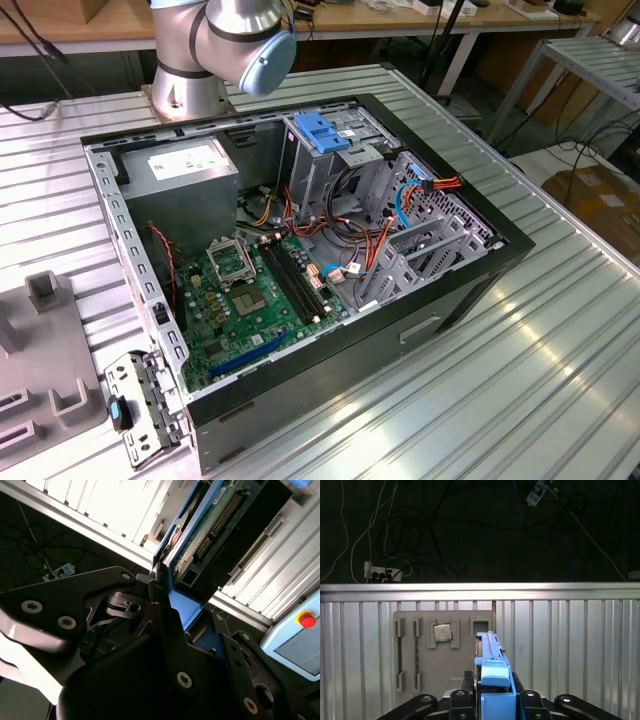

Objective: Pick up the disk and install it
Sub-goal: 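Pick up the disk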

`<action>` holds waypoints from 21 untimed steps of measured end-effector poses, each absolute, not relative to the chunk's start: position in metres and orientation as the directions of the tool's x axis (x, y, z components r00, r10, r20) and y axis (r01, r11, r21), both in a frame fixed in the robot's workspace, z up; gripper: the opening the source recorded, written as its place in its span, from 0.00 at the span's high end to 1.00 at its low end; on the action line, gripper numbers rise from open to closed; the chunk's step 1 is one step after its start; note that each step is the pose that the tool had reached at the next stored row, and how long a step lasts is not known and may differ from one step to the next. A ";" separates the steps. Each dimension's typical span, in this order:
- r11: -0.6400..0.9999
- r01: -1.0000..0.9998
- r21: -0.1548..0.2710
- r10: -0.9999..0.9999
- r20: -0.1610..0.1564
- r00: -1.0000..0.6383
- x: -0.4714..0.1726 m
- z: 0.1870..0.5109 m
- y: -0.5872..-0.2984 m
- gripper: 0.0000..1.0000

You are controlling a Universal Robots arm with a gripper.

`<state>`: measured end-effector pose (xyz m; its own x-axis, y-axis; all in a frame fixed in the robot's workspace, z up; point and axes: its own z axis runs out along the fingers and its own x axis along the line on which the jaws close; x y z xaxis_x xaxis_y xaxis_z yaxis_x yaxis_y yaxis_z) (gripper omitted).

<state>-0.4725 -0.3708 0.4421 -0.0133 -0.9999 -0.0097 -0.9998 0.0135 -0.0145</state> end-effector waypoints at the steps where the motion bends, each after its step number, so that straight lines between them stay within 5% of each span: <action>1: 0.013 -1.000 -0.015 -1.000 -0.010 -0.013 -0.473 0.444 -0.371 0.63; 21: 0.013 -1.000 -0.014 -1.000 -0.010 -0.013 -0.472 0.478 -0.371 0.63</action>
<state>-0.4722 -0.3708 0.4781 -0.0134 -0.9999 -0.0097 -0.9998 0.0135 -0.0145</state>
